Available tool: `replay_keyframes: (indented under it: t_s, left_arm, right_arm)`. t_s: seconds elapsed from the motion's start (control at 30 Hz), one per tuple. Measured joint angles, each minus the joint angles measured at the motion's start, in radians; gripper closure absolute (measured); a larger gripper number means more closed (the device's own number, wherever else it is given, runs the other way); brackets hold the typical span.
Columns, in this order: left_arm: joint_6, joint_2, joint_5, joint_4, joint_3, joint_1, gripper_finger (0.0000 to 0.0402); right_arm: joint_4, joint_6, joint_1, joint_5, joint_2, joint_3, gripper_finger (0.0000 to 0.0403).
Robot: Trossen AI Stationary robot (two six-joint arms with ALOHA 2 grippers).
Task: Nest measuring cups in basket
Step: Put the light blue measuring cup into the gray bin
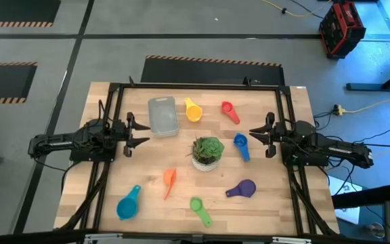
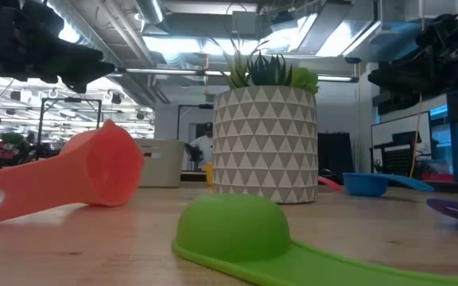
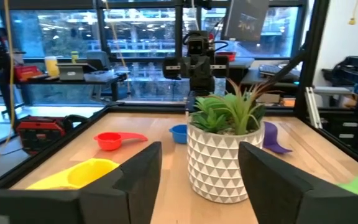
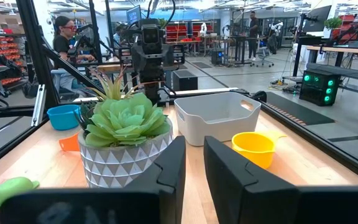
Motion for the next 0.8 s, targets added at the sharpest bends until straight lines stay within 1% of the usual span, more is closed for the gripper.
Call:
replay_keyframes:
  t_s: [0.2,0.37,0.5,0.57,0.67,0.7,0.8]
  left_arm:
    - [0.0,0.0,-0.001,0.0,0.0,0.0,0.0172]
    - [0.01,0.0,0.015,0.007,0.0,0.0,0.0169]
    - [0.001,0.0,0.015,0.042,0.0,0.0,0.017]
    - [-0.003,0.0,0.002,0.102,0.0,0.0,0.017]
    - [-0.089,0.0,-0.039,0.216,0.0,0.0,0.0171]
    - [-0.119,-0.001,-0.045,0.229,0.005,0.0,0.0171]
    - [-0.18,0.006,-0.042,0.199,0.049,-0.001,0.0171]
  right_arm:
    - [0.0,0.0,0.0,0.0,0.0,0.0,0.0339]
    - [0.0,0.0,0.0,0.0,0.0,0.0,0.0339]
    - [0.0,0.0,0.0,0.0,0.0,0.0,0.0339]
    - [0.0,0.0,0.0,0.0,0.0,0.0,0.0339]
    - [0.0,0.0,0.0,0.0,0.0,0.0,0.0339]
    - [0.0,0.0,0.0,0.0,0.0,0.0,0.0339]
    - [0.0,0.0,0.0,0.0,0.0,0.0,0.0339]
